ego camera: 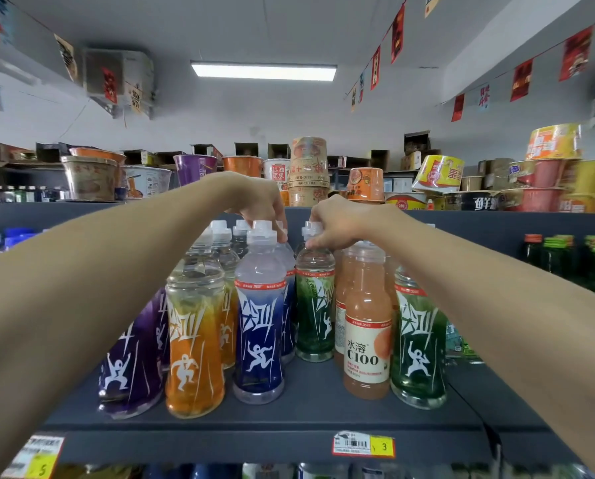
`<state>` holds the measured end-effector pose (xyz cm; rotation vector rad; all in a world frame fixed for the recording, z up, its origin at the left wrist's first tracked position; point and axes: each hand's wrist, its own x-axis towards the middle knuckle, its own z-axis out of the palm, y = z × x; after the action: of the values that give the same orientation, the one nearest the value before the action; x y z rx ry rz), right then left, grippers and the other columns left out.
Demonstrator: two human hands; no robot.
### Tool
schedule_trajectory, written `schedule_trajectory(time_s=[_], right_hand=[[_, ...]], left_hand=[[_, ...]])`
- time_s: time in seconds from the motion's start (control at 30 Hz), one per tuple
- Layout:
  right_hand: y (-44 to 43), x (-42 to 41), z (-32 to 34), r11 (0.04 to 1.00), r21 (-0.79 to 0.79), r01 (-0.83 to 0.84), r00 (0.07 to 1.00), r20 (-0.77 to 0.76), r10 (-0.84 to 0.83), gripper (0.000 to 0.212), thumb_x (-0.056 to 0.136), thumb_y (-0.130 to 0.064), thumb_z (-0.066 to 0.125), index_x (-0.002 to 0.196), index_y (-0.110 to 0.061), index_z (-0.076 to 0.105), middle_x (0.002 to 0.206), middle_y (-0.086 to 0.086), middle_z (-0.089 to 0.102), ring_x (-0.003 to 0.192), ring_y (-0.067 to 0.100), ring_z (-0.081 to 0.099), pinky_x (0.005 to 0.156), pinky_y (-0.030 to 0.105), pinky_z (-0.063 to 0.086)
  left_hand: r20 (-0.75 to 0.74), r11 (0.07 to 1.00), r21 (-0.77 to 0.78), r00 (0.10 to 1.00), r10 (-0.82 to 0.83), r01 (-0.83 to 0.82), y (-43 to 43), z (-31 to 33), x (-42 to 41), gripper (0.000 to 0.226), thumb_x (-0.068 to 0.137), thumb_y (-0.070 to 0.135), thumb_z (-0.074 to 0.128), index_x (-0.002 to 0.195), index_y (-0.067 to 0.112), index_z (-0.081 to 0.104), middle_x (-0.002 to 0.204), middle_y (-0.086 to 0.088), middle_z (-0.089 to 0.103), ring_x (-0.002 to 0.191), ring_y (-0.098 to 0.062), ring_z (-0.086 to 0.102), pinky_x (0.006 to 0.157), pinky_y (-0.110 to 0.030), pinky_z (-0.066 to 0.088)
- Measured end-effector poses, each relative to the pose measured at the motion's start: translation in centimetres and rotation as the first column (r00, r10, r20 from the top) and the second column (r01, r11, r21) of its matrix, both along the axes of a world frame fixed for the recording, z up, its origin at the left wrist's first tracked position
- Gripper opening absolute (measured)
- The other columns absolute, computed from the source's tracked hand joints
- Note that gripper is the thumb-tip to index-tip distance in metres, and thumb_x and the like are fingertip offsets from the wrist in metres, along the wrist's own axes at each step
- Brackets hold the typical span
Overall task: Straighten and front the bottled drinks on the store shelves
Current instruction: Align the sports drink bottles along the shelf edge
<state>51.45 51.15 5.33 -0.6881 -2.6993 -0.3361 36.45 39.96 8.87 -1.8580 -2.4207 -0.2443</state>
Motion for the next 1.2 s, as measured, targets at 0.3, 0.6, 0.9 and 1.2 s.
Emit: schedule_trajectory(time_s=[0.3,0.6,0.9,1.2], right_hand=[[-0.1,-0.5,0.5,0.997,-0.077,-0.025,0.999,-0.029,0.023,0.052,0.084,-0.048,0.076,0.115,-0.008,0.063,0.099,0.008,0.067,0.087,0.022,0.066,0.067,0.030,0.053],[-0.4,0.0,0.5,0.998,-0.065,-0.017,1.000,-0.024,0.016,0.052,0.083,-0.052,0.075,0.113,-0.012,0.061,0.093,0.004,0.067,0.083,0.020,0.066,0.072,0.036,0.058],[-0.8,1.1,-1.0,0.998,0.062,-0.015,1.000,-0.001,0.015,0.071,0.091,-0.062,0.060,0.140,-0.011,0.049,0.122,0.008,0.063,0.099,0.020,0.060,0.084,0.034,0.051],[-3.4,5.1,-1.7,0.943,0.327,0.068,0.997,0.009,-0.076,0.059,0.093,-0.064,0.050,0.133,-0.021,0.054,0.115,0.003,0.063,0.102,0.023,0.058,0.083,0.039,0.044]], left_hand=[[-0.025,1.000,-0.025,1.000,-0.008,0.008,-0.5,0.3,-0.4,0.037,0.092,-0.002,0.050,0.103,0.022,0.076,0.133,-0.003,0.062,0.115,-0.028,0.064,0.089,-0.035,0.054],[-0.045,0.999,-0.012,0.999,-0.030,0.030,-1.2,0.3,-0.2,0.046,0.090,-0.007,0.044,0.116,0.016,0.074,0.137,-0.002,0.061,0.116,-0.029,0.065,0.101,-0.041,0.051],[0.083,0.995,0.053,0.993,-0.085,0.081,-2.1,0.3,-0.9,0.023,0.092,0.031,0.072,0.114,0.023,0.074,0.126,0.004,0.066,0.102,-0.017,0.069,0.068,-0.019,0.057],[-0.268,0.956,0.193,0.949,-0.165,0.221,-5.5,-1.0,2.2,0.050,0.094,0.061,0.054,0.114,0.019,0.074,0.115,0.004,0.072,0.096,-0.009,0.064,0.083,-0.024,0.047]])
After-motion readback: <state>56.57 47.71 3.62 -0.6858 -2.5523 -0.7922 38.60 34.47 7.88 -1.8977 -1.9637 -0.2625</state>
